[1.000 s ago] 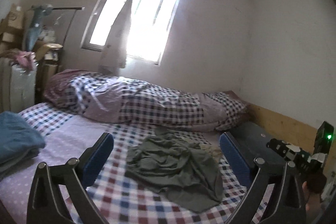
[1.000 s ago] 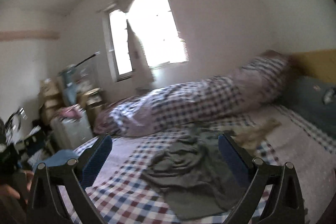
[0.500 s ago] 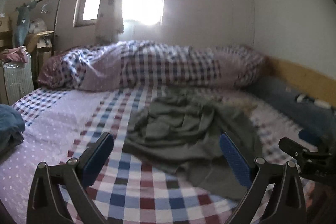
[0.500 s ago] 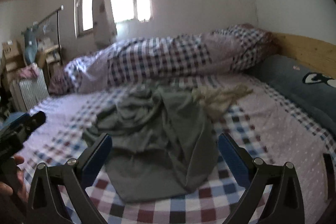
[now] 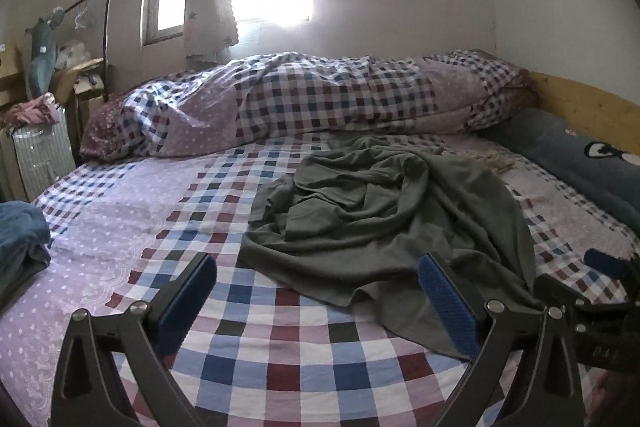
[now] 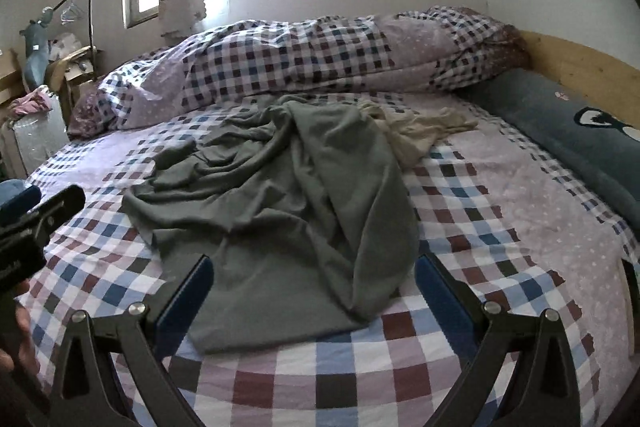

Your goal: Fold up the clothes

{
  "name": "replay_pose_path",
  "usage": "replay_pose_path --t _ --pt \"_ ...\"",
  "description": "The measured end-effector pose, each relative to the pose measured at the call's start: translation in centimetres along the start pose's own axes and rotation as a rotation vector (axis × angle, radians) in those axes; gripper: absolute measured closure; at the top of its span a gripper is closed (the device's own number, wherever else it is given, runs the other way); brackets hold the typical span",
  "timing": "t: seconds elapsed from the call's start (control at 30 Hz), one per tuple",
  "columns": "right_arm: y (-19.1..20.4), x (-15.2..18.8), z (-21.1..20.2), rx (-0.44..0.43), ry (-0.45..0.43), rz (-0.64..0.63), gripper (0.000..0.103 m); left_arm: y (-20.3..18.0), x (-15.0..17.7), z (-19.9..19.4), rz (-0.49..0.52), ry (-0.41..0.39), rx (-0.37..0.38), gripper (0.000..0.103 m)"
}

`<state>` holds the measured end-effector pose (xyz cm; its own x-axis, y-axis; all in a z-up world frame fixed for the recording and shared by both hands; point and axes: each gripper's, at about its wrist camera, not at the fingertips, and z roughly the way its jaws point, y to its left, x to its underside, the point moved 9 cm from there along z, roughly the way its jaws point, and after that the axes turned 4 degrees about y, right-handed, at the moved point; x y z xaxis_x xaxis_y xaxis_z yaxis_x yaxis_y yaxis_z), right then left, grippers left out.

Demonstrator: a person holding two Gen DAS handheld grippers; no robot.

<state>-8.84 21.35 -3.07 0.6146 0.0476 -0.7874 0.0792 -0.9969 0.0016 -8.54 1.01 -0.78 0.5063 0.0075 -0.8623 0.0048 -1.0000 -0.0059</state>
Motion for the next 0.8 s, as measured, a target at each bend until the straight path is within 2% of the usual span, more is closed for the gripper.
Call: replay_pose_path --t 0.2,0.4,0.8 --pt "0.3 -0.2 0.2 0.019 -0.002 -0.019 0.0 -0.5 0.5 0.4 0.004 0.031 0.011 0.001" --pt "0.4 0.3 1.0 0.038 0.027 -0.025 0.0 -0.5 1.4 1.2 -0.051 0.083 0.025 0.001" --pt "1.2 1.1 2.1 0.038 0.062 -0.054 0.0 -0.5 1.8 1.4 -0.035 0.086 0.012 0.001"
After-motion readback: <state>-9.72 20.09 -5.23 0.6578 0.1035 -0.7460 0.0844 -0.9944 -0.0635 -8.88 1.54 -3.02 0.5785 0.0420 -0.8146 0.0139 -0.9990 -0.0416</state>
